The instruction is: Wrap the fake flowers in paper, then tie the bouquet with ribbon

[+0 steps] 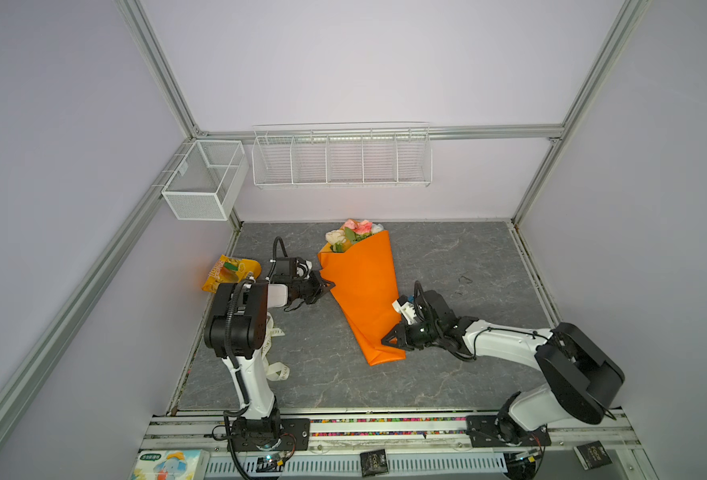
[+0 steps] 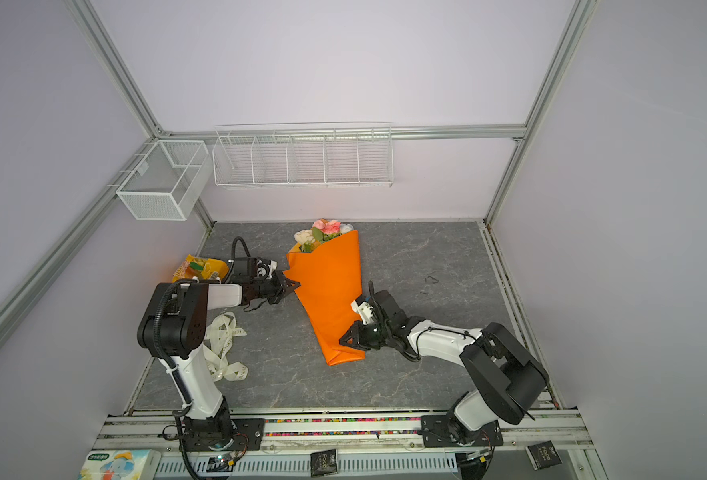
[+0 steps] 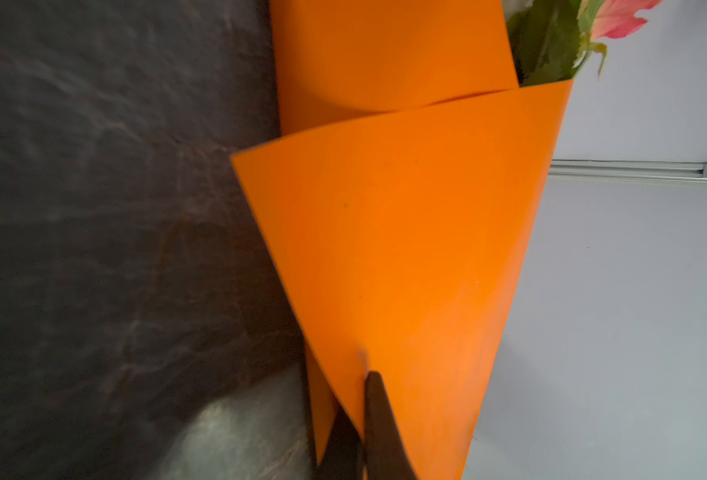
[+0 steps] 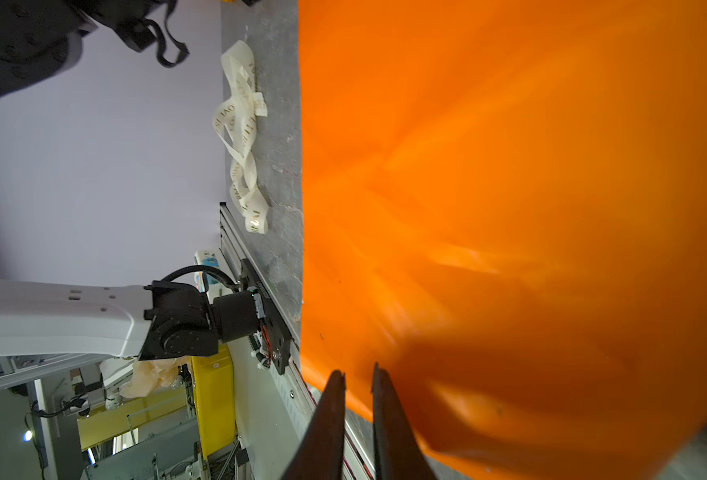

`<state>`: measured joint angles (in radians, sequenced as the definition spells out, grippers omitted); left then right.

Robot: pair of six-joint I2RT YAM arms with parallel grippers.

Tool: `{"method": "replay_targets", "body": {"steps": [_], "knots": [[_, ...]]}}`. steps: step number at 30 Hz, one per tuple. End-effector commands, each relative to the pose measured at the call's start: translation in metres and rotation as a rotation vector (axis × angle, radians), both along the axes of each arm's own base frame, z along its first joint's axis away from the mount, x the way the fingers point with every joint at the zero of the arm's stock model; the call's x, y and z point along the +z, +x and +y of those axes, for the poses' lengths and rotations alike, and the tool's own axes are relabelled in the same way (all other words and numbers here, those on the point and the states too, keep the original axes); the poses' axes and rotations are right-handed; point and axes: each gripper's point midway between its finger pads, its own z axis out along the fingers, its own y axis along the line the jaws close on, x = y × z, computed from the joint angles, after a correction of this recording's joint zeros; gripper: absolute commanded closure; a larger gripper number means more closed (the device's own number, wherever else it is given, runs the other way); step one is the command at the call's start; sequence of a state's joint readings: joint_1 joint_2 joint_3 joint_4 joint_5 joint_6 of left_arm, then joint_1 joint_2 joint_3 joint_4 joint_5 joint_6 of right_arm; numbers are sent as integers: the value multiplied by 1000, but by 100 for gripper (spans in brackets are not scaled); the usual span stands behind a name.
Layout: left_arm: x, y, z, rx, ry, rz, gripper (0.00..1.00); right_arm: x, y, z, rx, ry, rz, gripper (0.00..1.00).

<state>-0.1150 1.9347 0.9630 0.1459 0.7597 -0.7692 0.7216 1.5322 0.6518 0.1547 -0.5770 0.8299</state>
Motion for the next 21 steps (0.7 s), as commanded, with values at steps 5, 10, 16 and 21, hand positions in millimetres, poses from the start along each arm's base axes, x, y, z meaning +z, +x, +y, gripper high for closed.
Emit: {"method": "replay_targets", "body": {"steps": [5,10,16,21], "knots": [[9,8,4,-14,30,-33,100,-39,-12,-3,9,-13,74,83],[9,11,3,-20,33,-25,100,-55,-18,-7,-16,-16,107,83],[5,8,5,-31,55,-11,100,-29,-15,-9,-18,-11,59,82],[7,8,5,-36,60,-14,100,20,5,-23,-86,20,-47,82]]}}
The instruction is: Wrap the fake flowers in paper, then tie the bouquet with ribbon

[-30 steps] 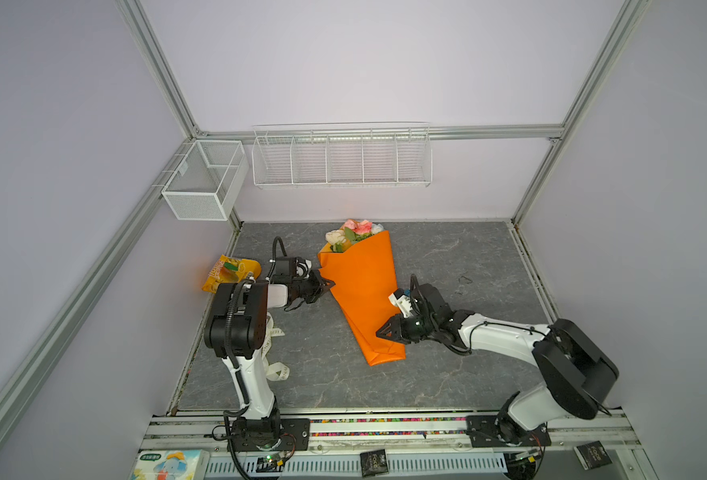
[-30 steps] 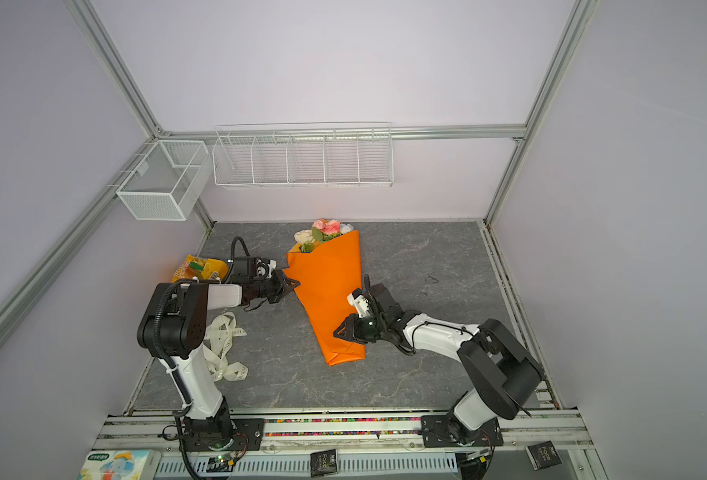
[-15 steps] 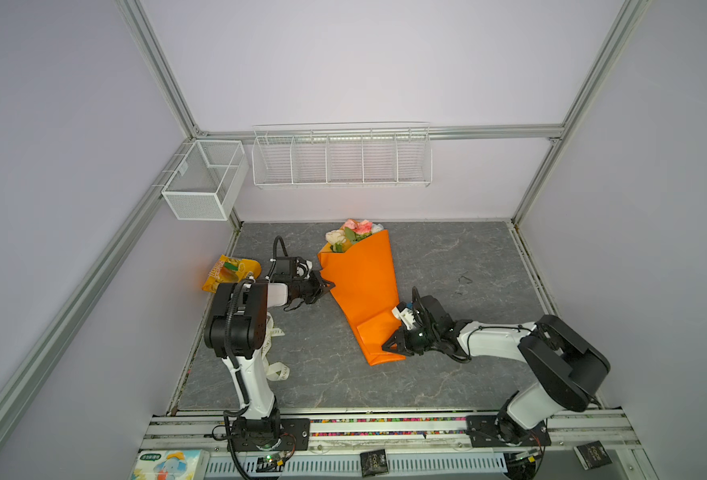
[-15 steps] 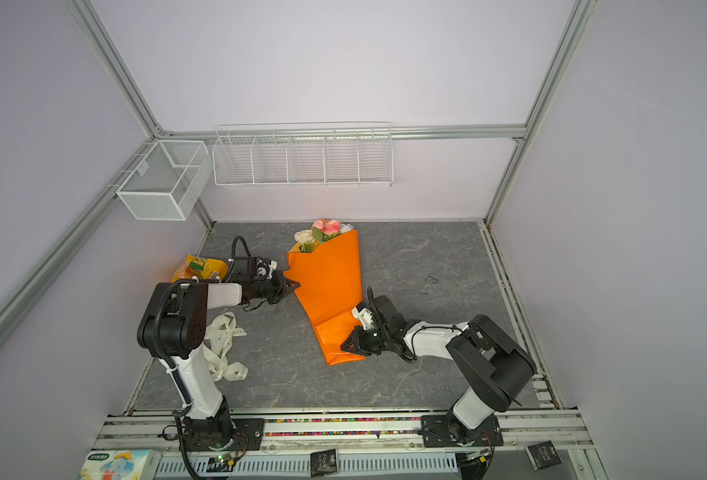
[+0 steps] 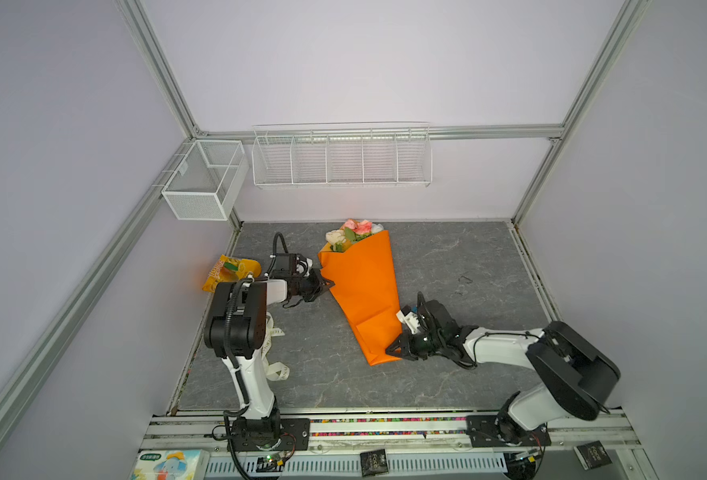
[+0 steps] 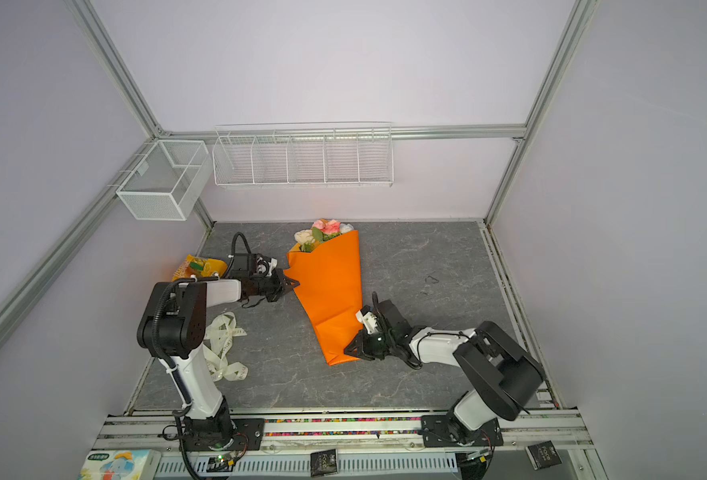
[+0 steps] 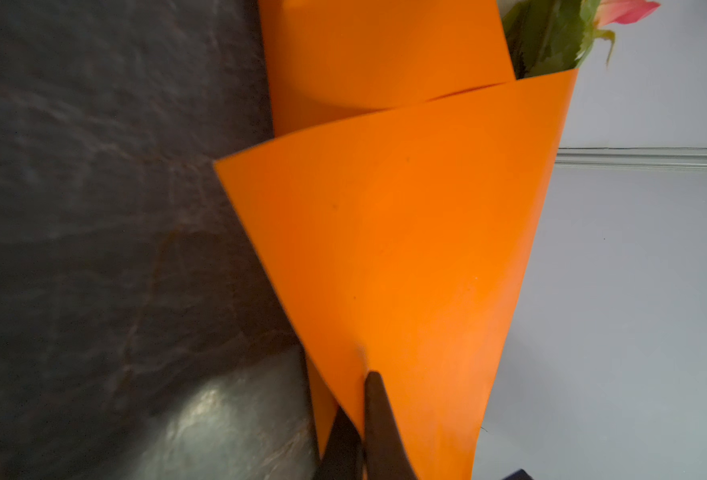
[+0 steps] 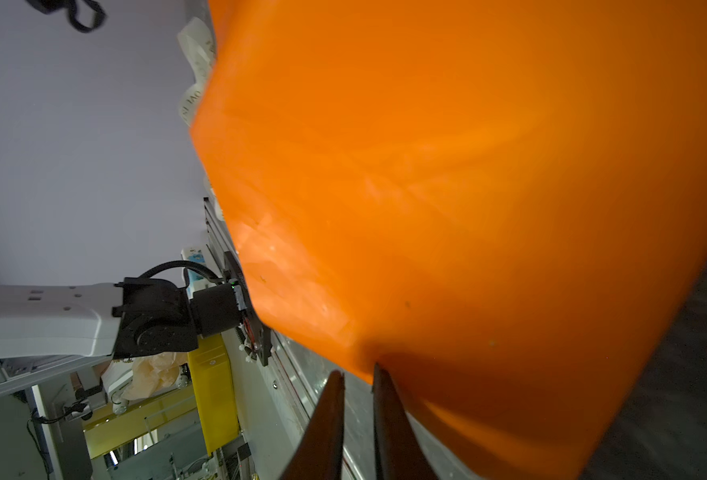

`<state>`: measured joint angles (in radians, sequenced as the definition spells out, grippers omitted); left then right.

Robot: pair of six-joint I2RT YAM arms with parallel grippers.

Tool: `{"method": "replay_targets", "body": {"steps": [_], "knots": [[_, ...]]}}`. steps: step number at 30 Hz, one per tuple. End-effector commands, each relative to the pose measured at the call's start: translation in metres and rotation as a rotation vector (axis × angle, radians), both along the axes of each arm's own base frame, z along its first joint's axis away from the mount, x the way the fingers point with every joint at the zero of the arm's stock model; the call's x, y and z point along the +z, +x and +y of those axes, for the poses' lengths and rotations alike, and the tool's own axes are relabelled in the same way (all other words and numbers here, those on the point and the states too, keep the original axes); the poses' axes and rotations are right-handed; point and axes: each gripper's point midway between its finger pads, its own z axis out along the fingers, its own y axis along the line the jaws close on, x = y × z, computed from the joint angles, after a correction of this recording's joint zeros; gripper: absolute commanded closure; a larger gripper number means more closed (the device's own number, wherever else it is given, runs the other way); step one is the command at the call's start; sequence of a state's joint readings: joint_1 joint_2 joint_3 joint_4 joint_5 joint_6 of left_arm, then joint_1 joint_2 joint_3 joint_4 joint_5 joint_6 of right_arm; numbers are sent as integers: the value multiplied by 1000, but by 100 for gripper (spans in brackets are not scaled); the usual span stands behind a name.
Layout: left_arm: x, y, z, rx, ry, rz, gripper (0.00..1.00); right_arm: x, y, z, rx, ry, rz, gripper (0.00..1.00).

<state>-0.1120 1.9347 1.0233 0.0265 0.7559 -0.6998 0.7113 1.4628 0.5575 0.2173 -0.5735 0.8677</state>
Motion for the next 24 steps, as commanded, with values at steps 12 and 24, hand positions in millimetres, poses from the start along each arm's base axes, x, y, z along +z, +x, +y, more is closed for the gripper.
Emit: {"method": "replay_targets", "body": {"steps": [12,24], "knots": [[6,7,2,-20,17,-19,100,-42,13,-9,-23,-82,67,83],[-1,7,6,-22,34,3,100,-53,-15,-22,-22,-100,110,83]]}}
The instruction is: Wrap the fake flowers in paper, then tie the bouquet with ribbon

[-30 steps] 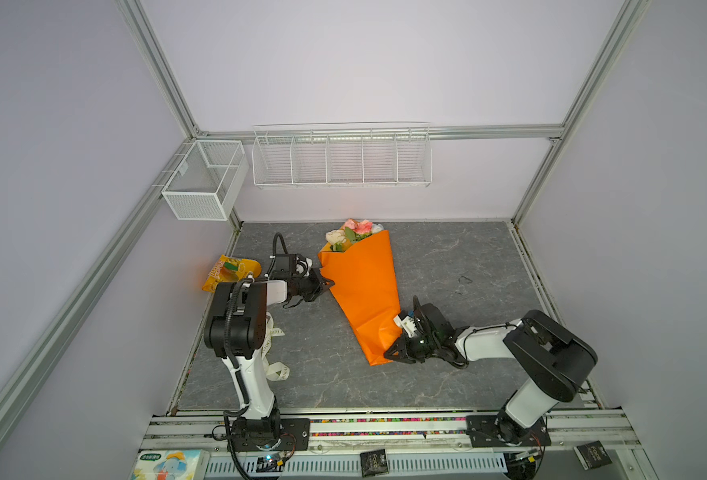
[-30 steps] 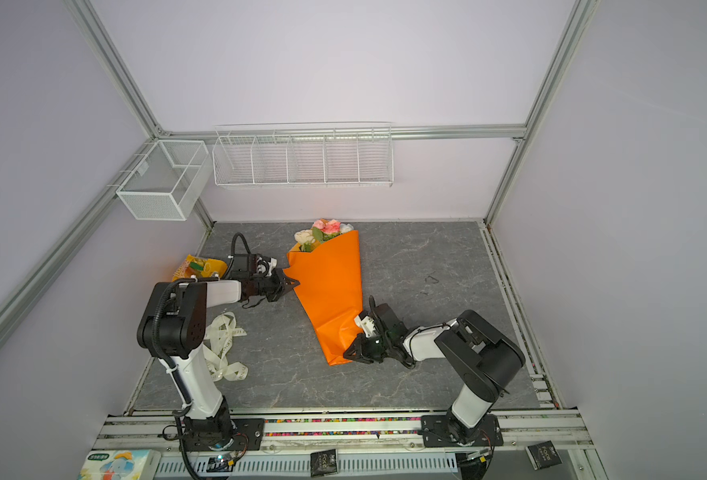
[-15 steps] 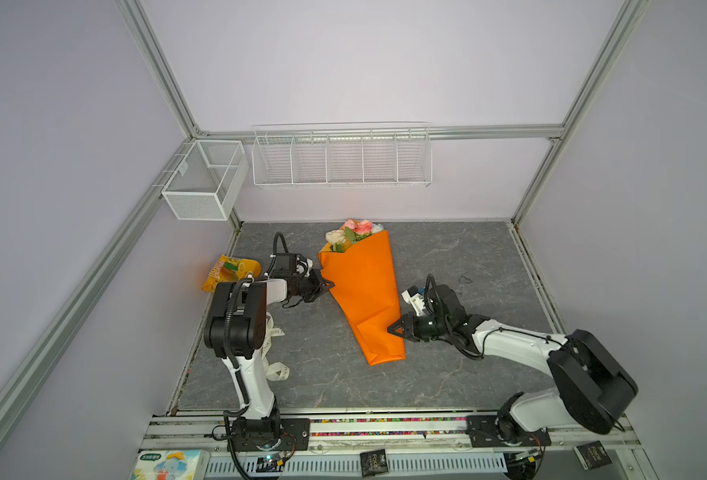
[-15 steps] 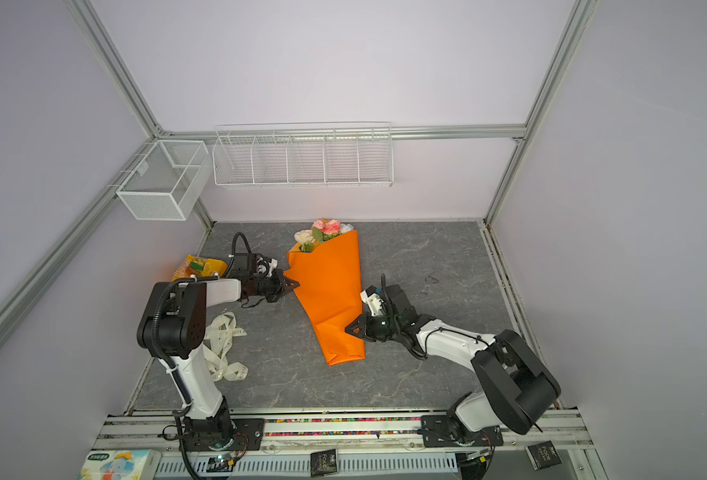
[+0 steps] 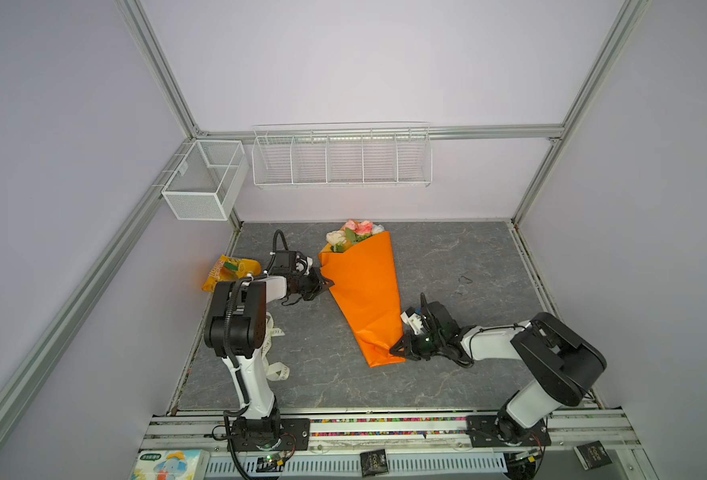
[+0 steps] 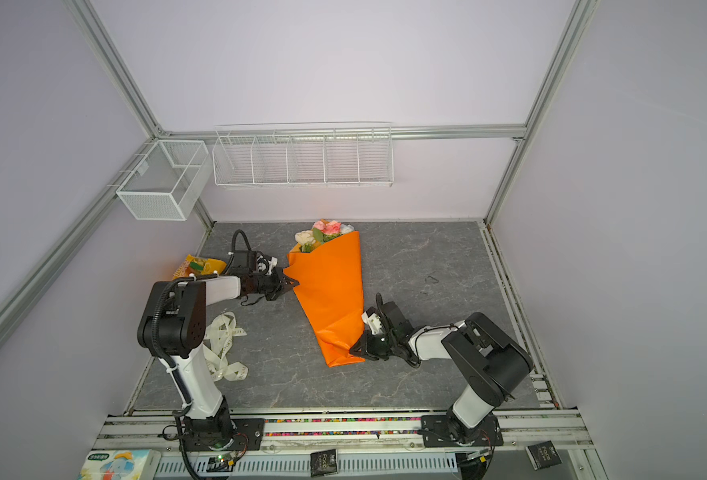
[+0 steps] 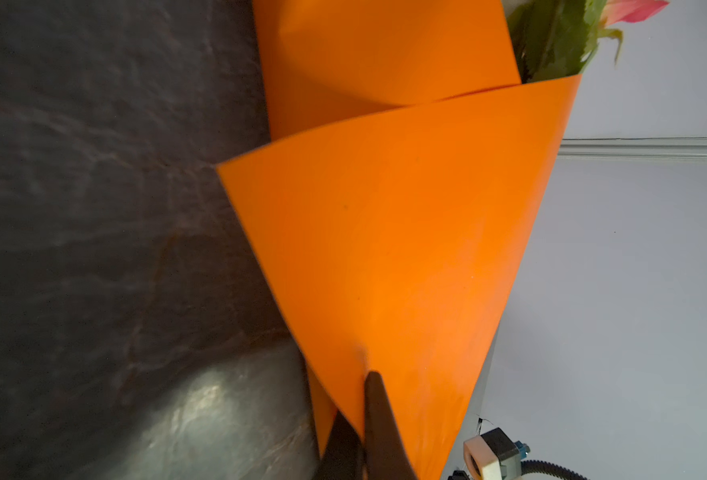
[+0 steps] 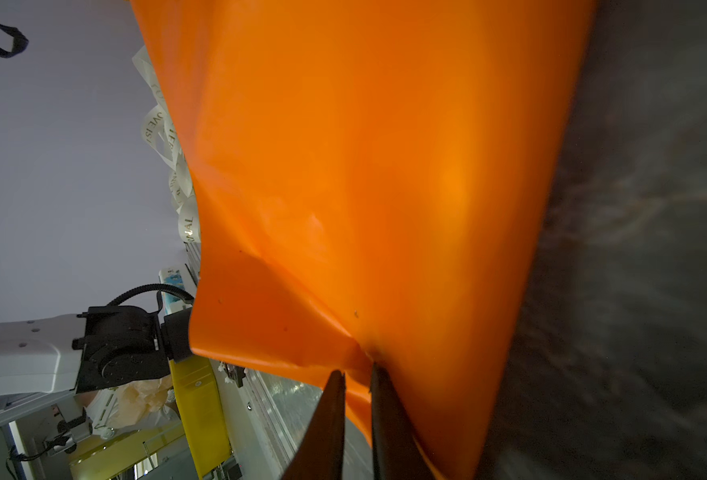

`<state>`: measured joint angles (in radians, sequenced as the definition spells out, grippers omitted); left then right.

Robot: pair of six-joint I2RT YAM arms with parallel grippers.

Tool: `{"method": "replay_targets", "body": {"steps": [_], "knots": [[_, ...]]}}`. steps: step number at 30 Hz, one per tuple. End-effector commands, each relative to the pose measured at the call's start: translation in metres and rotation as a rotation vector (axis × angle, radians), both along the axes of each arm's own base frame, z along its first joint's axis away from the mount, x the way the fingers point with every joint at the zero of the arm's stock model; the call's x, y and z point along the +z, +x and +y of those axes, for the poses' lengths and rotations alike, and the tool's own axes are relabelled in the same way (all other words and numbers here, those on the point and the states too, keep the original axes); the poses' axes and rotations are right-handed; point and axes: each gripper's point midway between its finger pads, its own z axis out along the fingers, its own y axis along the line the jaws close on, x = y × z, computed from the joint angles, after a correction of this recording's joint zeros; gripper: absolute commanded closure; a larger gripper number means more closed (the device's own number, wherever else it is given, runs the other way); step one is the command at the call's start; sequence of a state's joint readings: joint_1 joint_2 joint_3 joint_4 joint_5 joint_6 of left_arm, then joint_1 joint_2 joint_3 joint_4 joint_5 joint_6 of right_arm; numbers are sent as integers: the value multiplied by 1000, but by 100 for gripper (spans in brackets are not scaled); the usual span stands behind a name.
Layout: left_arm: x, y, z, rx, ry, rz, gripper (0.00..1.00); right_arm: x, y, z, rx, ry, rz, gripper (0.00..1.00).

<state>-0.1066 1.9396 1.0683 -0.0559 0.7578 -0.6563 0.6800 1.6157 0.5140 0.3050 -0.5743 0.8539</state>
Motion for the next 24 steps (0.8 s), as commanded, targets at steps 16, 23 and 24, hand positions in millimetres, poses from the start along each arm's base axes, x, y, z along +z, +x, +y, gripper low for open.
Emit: {"method": "replay_targets", "body": {"steps": [16,23,24], "knots": [[-8,2,3,-14,8,7,100,-18,-31,-24,17,-100,81,85],[-7,2,3,-16,8,4,100,67,49,-20,-70,48,-97,83],[-7,1,3,-17,5,5,100,76,68,-19,-89,79,-116,83]]}}
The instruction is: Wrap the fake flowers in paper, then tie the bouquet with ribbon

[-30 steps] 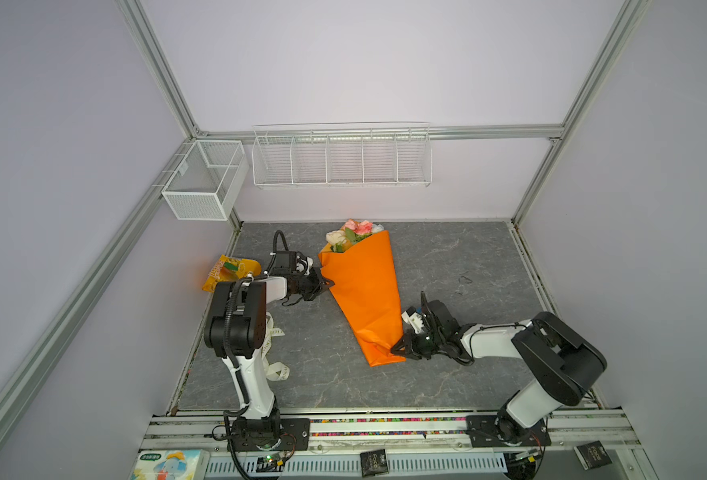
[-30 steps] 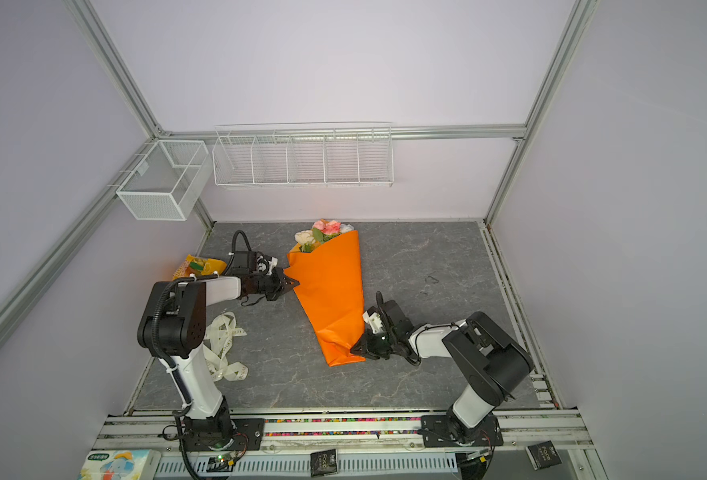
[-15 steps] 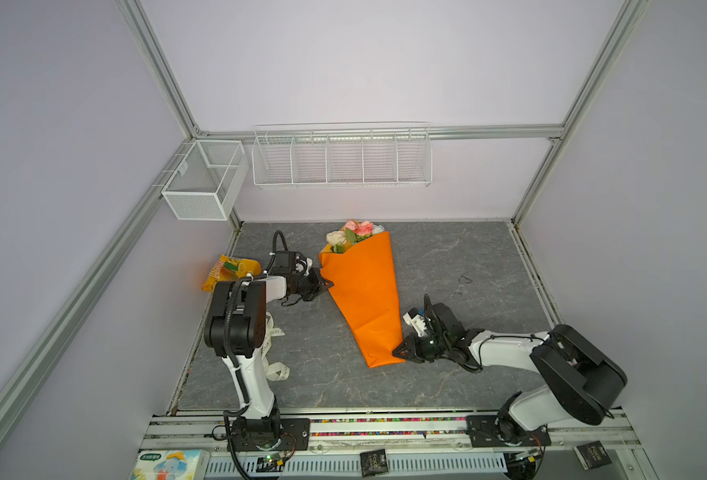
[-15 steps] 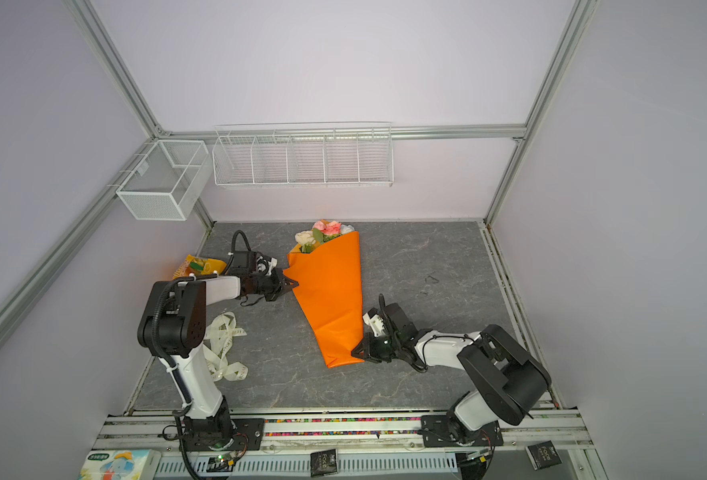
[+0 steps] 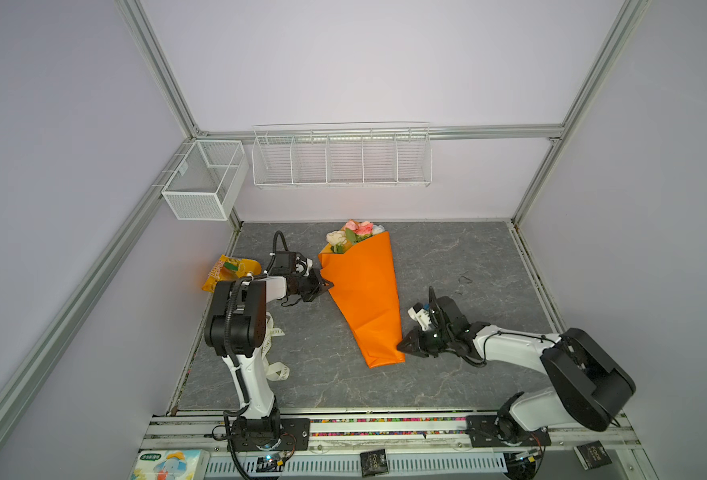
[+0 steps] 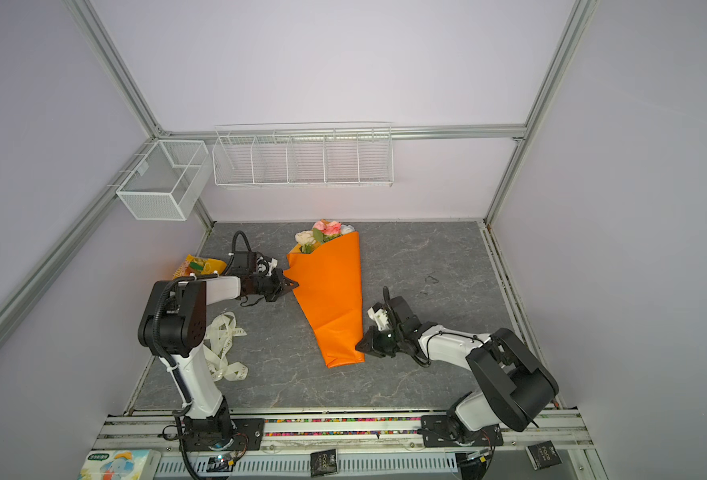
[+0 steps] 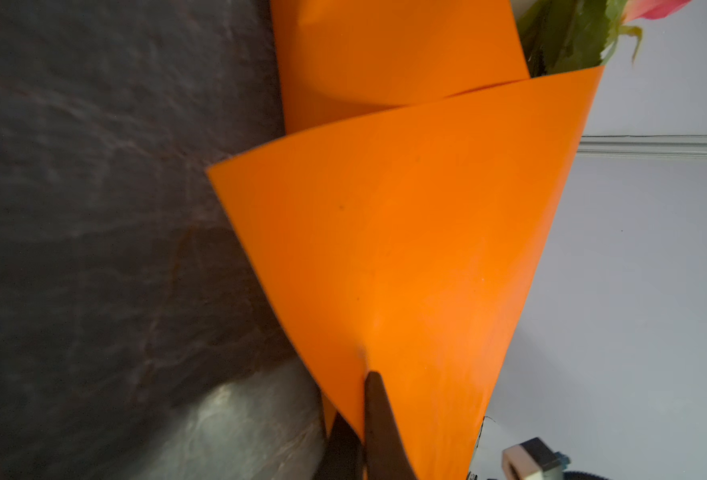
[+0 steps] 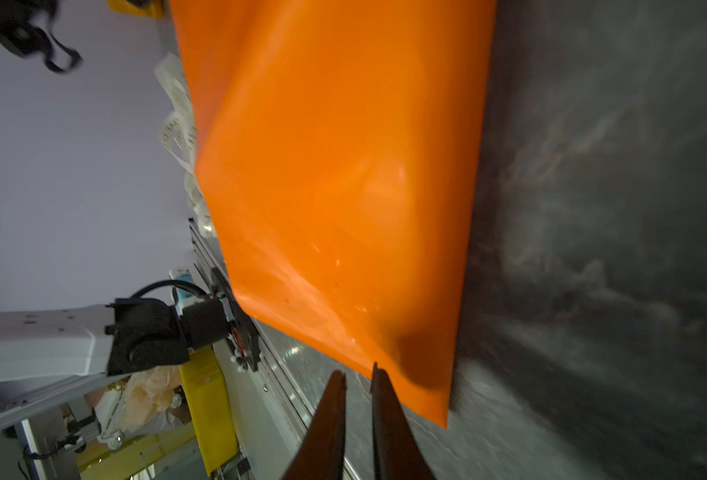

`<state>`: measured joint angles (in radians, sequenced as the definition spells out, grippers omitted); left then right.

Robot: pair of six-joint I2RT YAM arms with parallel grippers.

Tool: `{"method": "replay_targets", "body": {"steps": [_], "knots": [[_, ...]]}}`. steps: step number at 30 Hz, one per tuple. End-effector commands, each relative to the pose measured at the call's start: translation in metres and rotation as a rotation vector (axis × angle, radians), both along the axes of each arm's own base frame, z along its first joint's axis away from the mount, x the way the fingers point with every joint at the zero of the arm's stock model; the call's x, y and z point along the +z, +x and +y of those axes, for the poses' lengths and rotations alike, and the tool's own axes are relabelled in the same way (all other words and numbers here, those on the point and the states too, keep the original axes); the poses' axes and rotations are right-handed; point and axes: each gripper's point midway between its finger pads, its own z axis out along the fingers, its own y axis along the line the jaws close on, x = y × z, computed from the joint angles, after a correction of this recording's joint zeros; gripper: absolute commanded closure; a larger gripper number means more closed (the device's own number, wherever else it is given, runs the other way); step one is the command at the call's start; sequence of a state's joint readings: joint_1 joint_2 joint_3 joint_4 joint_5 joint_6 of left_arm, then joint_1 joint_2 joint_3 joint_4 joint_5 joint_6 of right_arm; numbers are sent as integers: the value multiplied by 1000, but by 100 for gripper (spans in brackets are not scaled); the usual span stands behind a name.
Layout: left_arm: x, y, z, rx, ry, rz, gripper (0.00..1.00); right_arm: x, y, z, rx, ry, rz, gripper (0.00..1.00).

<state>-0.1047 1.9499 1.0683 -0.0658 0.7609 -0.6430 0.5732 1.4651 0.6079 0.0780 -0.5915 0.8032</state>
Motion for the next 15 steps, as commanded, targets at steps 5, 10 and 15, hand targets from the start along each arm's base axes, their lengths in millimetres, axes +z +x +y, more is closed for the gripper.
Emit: {"method": "replay_targets", "body": {"steps": [5,10,15], "knots": [[-2,4,1,-14,-6,-8,100,34,120,16,-60,116,-107,83],[-4,3,1,-21,-1,-4,100,-8,150,20,-101,64,-50,84],[-8,2,4,-21,9,2,100,-69,127,4,-138,-15,55,84]]}}
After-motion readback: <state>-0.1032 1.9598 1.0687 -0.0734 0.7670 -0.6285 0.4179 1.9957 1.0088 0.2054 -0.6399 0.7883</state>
